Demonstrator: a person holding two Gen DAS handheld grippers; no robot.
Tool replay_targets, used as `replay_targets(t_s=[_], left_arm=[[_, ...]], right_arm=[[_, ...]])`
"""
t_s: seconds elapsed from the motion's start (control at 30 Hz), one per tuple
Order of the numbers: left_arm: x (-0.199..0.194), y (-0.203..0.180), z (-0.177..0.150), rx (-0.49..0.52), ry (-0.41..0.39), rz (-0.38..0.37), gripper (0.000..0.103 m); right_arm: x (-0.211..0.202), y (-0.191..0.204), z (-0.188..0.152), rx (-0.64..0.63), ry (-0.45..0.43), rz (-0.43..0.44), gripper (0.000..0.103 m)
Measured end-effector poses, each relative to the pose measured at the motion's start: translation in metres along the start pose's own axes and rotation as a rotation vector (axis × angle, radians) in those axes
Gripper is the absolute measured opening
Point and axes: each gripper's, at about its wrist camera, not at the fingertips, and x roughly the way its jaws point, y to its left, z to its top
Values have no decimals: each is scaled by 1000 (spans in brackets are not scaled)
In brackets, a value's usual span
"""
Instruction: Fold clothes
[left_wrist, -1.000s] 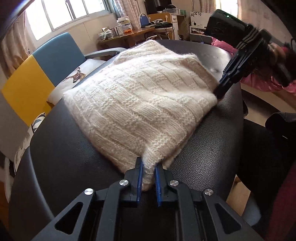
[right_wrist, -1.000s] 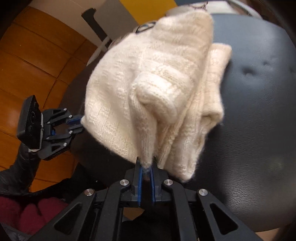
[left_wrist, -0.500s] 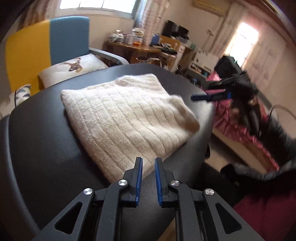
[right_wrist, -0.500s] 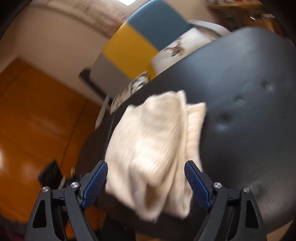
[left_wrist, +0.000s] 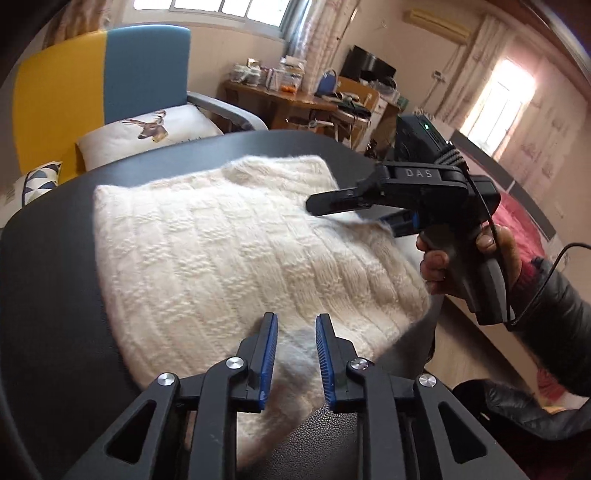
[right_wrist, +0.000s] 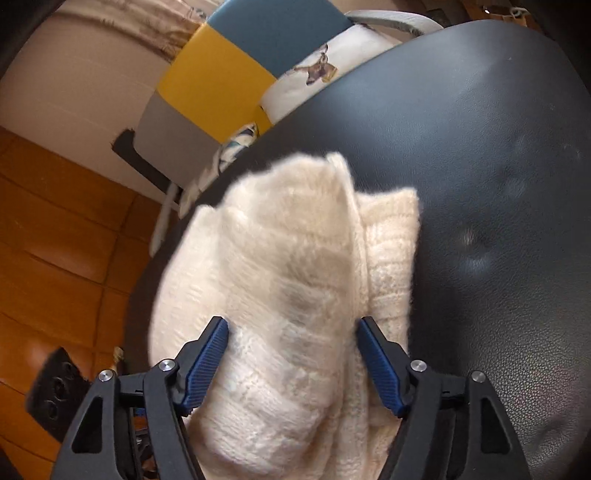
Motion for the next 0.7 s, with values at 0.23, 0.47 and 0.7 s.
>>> replay_targets(t_s=[0.23,0.47,0.7], left_arm=[[16,10,-5,-61,31,-23,26],[0,3,-3,-35,-24,-28,26],[7,-5,-11,31,28,-50,31]], right_arm=[[9,0,12,17,82,19,75],[-24,35,23,-146,-45,-113,20],[-24,36,35,-277,-104,-262,11]])
